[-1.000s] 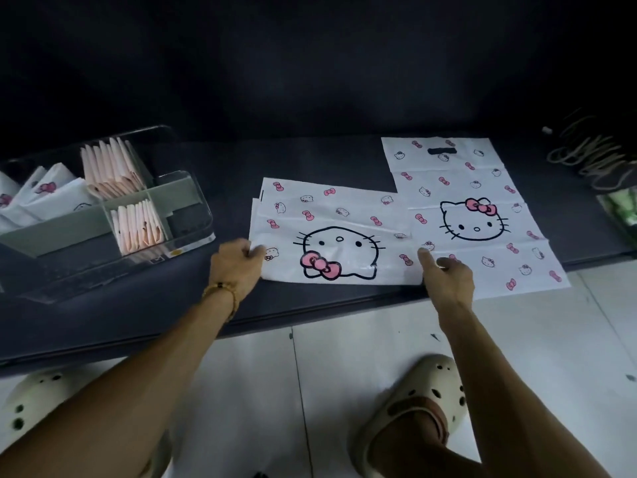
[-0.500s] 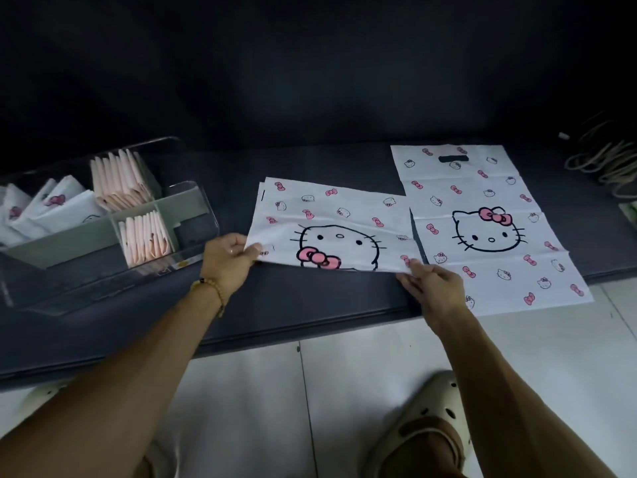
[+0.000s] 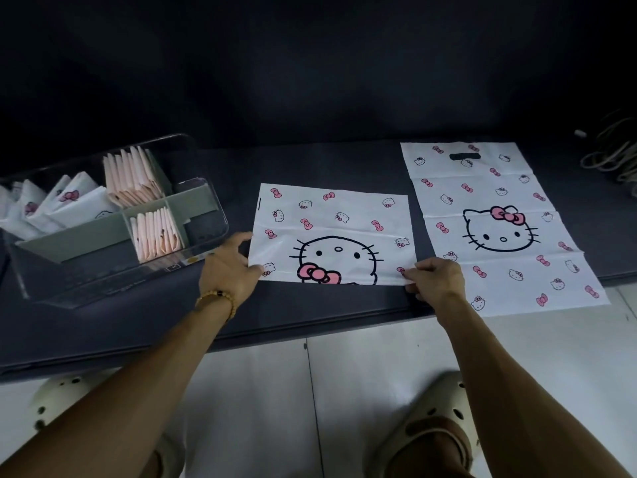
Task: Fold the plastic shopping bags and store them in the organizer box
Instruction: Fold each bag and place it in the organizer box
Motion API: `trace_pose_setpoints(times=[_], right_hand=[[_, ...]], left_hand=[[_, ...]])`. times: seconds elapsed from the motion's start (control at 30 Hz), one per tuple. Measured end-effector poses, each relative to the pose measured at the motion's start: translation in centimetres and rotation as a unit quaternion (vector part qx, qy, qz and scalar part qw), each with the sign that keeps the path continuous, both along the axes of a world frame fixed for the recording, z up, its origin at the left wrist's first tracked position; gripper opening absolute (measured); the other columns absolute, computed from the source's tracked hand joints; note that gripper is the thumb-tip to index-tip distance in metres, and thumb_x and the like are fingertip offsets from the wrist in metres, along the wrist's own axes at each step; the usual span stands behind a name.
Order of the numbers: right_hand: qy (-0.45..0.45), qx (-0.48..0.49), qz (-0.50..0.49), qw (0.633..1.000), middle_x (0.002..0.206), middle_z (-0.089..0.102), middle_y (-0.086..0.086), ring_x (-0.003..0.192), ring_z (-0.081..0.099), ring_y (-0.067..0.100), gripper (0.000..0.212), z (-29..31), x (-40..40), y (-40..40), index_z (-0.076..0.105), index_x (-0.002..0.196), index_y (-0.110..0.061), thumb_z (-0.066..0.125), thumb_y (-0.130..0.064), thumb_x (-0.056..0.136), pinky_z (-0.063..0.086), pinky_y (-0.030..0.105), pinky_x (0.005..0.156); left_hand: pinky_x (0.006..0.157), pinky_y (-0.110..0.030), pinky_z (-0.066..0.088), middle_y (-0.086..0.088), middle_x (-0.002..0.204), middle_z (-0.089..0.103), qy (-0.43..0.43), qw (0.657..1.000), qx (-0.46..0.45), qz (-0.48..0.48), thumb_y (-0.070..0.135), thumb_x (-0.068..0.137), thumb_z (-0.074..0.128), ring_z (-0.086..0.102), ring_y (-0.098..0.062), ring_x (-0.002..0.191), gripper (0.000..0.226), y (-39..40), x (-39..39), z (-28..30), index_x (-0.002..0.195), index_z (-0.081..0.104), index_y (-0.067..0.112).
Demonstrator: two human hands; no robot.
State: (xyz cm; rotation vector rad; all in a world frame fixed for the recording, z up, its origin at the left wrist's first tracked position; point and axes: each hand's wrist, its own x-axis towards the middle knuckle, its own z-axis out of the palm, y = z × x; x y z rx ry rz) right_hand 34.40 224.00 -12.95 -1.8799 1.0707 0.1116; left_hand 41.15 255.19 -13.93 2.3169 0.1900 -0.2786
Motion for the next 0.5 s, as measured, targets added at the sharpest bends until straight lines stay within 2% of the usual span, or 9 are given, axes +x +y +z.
trace_pose_setpoints(times=[0.13, 0.2, 0.27, 0.37, 0.43, 0.5], right_hand=[[0.01, -0.038, 0.017, 0.999, 0.06, 0.067, 0.002, 0.048, 0.062, 0.008, 0.014, 0.1, 0.0, 0.3, 0.064, 0.089, -0.016, 0.075, -0.018, 0.08, 0.053, 0.027, 0.058], [0.016, -0.056, 0.025, 0.998, 0.059, 0.066, 0.003, 0.049, 0.06, 0.008, 0.014, 0.2, 0.1, 0.6, 0.064, 0.091, -0.016, 0.073, -0.019, 0.081, 0.046, 0.023, 0.052], [0.018, -0.06, 0.028, 0.998, 0.059, 0.066, 0.002, 0.052, 0.061, 0.007, 0.014, 0.3, 0.1, 0.8, 0.063, 0.092, -0.016, 0.072, -0.018, 0.082, 0.043, 0.02, 0.049], [0.015, -0.068, 0.034, 0.997, 0.058, 0.064, 0.0, 0.045, 0.058, -0.001, 0.012, 0.2, 0.0, 0.7, 0.063, 0.092, -0.016, 0.071, -0.018, 0.083, 0.038, 0.014, 0.04], [0.014, -0.073, 0.04, 0.996, 0.058, 0.065, 0.0, 0.046, 0.058, 0.0, 0.013, 0.0, -0.1, 0.6, 0.065, 0.093, -0.015, 0.071, -0.019, 0.083, 0.039, 0.016, 0.044], [0.016, -0.078, 0.05, 0.996, 0.057, 0.065, 0.0, 0.046, 0.058, 0.0, 0.015, -0.2, -0.1, 0.3, 0.066, 0.094, -0.014, 0.072, -0.021, 0.083, 0.04, 0.018, 0.047]], left_hand=[[0.089, -0.034, 0.051, 0.001, 0.093, 0.067, -0.005, 0.998, 0.043, -0.035, 0.014, 0.081, 0.068, 0.063, -0.023, 0.094, 0.036, 0.2, -0.7, -0.2, 0.114, 0.068, 0.027], [0.091, -0.038, 0.05, -0.006, 0.111, 0.061, -0.018, 0.995, 0.087, -0.051, 0.014, 0.079, 0.067, 0.056, -0.025, 0.104, 0.04, 0.2, -0.8, -0.2, 0.119, 0.066, 0.023], [0.096, -0.04, 0.046, -0.009, 0.124, 0.051, -0.091, 0.976, 0.156, -0.12, 0.013, 0.076, 0.065, 0.044, -0.027, 0.115, 0.051, -0.2, -0.8, -0.1, 0.126, 0.06, 0.016], [0.117, -0.038, 0.022, -0.009, 0.148, 0.037, -0.152, 0.933, 0.165, -0.282, 0.013, 0.083, 0.053, 0.027, -0.029, 0.138, 0.057, -2.7, -1.0, 0.0, 0.139, 0.046, 0.012], [0.12, -0.037, 0.007, -0.004, 0.158, 0.019, -0.127, 0.913, 0.168, -0.35, 0.024, 0.095, 0.041, 0.007, -0.024, 0.147, 0.056, -4.4, -1.5, -0.8, 0.149, 0.027, 0.016], [0.12, -0.039, 0.0, 0.001, 0.161, 0.002, -0.1, 0.901, 0.211, -0.365, 0.039, 0.101, 0.027, -0.007, -0.022, 0.147, 0.058, -4.7, -2.1, -2.2, 0.153, 0.009, 0.02]])
